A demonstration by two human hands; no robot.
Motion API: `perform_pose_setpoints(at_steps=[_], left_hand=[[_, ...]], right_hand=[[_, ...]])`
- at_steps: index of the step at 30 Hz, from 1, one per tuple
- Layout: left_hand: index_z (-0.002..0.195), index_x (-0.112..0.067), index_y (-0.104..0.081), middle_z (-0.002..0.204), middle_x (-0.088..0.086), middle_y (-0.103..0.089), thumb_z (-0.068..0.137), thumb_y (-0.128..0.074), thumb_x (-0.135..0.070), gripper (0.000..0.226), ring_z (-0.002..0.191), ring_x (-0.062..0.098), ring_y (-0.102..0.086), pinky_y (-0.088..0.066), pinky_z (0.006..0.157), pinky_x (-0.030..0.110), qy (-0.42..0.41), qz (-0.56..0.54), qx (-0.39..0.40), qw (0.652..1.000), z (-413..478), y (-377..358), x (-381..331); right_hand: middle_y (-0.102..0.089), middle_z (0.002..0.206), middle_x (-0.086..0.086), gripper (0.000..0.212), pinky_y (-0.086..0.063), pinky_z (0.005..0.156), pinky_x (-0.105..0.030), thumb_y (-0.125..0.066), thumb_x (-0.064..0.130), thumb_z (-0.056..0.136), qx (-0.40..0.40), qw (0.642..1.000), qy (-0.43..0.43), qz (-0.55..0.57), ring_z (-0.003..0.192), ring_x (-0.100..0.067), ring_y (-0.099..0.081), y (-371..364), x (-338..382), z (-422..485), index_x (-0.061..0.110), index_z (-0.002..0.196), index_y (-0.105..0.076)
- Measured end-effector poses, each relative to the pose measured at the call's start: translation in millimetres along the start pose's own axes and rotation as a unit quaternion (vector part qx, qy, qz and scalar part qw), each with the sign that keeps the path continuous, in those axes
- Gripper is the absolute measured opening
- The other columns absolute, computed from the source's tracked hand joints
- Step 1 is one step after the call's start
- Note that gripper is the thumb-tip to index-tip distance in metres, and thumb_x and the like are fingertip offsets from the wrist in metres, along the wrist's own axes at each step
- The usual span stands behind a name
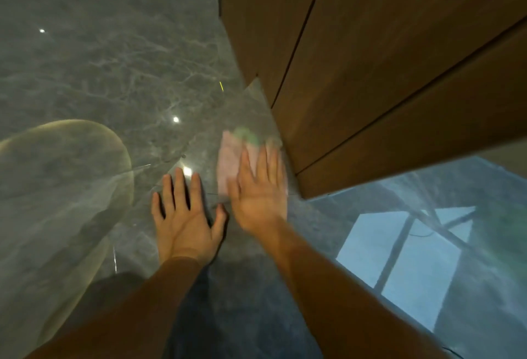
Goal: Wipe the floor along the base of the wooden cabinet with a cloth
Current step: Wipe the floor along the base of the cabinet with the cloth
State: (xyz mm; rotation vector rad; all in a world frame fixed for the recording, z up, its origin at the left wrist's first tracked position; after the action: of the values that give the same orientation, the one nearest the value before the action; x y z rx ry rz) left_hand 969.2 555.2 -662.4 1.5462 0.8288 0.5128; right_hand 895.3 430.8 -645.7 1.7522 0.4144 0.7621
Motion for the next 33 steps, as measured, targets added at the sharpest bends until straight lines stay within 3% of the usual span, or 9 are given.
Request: perform_pose_setpoints(at_steps=[5,10,15,19,24,26,28,31,33], left_hand=[[0.153,-0.017,-0.022,0.164,0.015,-0.015,0.086,-0.032,-0.058,0.080,0.152,0.032,-0.007,-0.007,0.122,0.053,0.003,-0.014,-0.011,1.000,-0.1,-3.5,1.2],[0.150,-0.013,-0.029,0.161,0.018,-0.023,0.084,-0.037,-0.056,0.079,0.150,0.037,-0.016,-0.011,0.120,0.055,-0.009,-0.011,-0.017,1.000,-1.4,0.4,2.5],[0.149,-0.014,-0.031,0.161,0.018,-0.023,0.084,-0.040,-0.054,0.077,0.150,0.037,-0.016,-0.010,0.120,0.053,-0.011,-0.024,-0.026,0.999,-1.2,1.1,1.0],[0.150,-0.015,-0.030,0.161,0.017,-0.022,0.087,-0.040,-0.054,0.075,0.150,0.036,-0.016,-0.011,0.120,0.054,-0.011,-0.032,-0.018,0.999,-2.4,0.4,4.0],[0.150,-0.012,-0.029,0.160,0.020,-0.023,0.089,-0.035,-0.056,0.075,0.148,0.040,-0.017,-0.014,0.118,0.057,-0.017,-0.015,-0.017,1.000,-1.7,-0.2,3.3],[0.148,-0.009,-0.032,0.157,0.025,-0.028,0.085,-0.035,-0.059,0.080,0.144,0.045,-0.024,-0.021,0.114,0.061,0.019,-0.009,0.000,1.000,-10.0,7.3,-6.3],[0.138,-0.008,-0.044,0.144,0.031,-0.039,0.078,-0.040,-0.066,0.084,0.129,0.050,-0.037,-0.032,0.104,0.061,0.047,-0.028,0.030,0.998,-29.1,16.3,-34.6],[0.127,-0.011,-0.052,0.126,0.027,-0.047,0.069,-0.063,-0.060,0.077,0.114,0.045,-0.044,-0.039,0.099,0.052,0.035,-0.113,0.103,0.988,-61.8,22.9,-101.6],[0.118,-0.011,-0.058,0.116,0.022,-0.058,0.066,-0.079,-0.040,0.063,0.109,0.040,-0.056,-0.047,0.096,0.047,0.107,-0.305,0.168,0.931,-75.3,18.1,-137.0]], right_hand=[[-0.003,0.164,-0.020,0.065,0.003,0.123,-0.046,-0.028,0.042,0.099,0.059,0.998,-0.005,-0.015,0.152,-0.034,0.005,9.0,4.3,136.6,0.018,0.156,-0.009],[-0.014,0.163,-0.022,0.062,-0.012,0.122,-0.052,-0.029,0.042,0.100,0.003,0.999,0.042,-0.024,0.151,-0.038,-0.005,-2.2,-21.7,6.7,0.018,0.156,-0.015],[-0.012,0.163,-0.010,0.062,0.001,0.121,-0.040,-0.021,0.053,0.102,0.060,0.995,-0.019,-0.072,0.150,-0.032,-0.005,-8.1,-60.4,-143.3,0.029,0.155,0.001],[0.010,0.165,-0.003,0.060,0.011,0.122,-0.040,-0.017,0.053,0.102,0.105,0.992,0.012,-0.065,0.149,-0.029,0.017,1.8,-73.3,-132.9,0.036,0.153,0.010],[-0.012,0.165,-0.006,0.058,-0.013,0.122,-0.048,-0.030,0.050,0.100,0.146,0.988,0.043,-0.029,0.151,-0.033,-0.007,30.5,-93.0,-98.3,0.037,0.154,-0.013],[-0.033,0.156,-0.008,0.052,-0.027,0.115,-0.041,-0.042,0.047,0.095,0.082,0.991,-0.009,0.106,0.141,-0.038,-0.030,41.8,-94.7,-102.1,0.034,0.146,-0.040],[-0.035,0.150,-0.011,0.051,-0.036,0.107,-0.040,-0.051,0.035,0.091,-0.003,0.972,-0.136,0.192,0.128,-0.040,-0.042,52.5,-91.7,-109.7,0.032,0.142,-0.046],[-0.039,0.142,-0.016,0.059,-0.044,0.103,-0.043,-0.057,0.021,0.088,0.078,0.909,-0.301,0.277,0.121,-0.041,-0.052,58.2,-87.0,-118.8,0.022,0.143,-0.035],[-0.058,0.131,-0.017,0.047,-0.046,0.099,-0.038,-0.059,0.020,0.088,0.110,0.872,-0.337,0.338,0.119,-0.036,-0.058,58.0,-88.2,-123.1,0.013,0.133,-0.046]])
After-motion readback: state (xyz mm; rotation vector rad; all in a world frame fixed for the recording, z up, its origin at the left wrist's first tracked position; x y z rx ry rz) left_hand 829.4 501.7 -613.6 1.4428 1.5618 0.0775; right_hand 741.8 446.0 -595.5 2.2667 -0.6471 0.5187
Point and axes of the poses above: each hand's wrist, its own z-axis towards the middle knuckle, its own y-axis out of the back of the hand, x = y × z, the point moved 2 cm from there along z, towards the middle knuckle
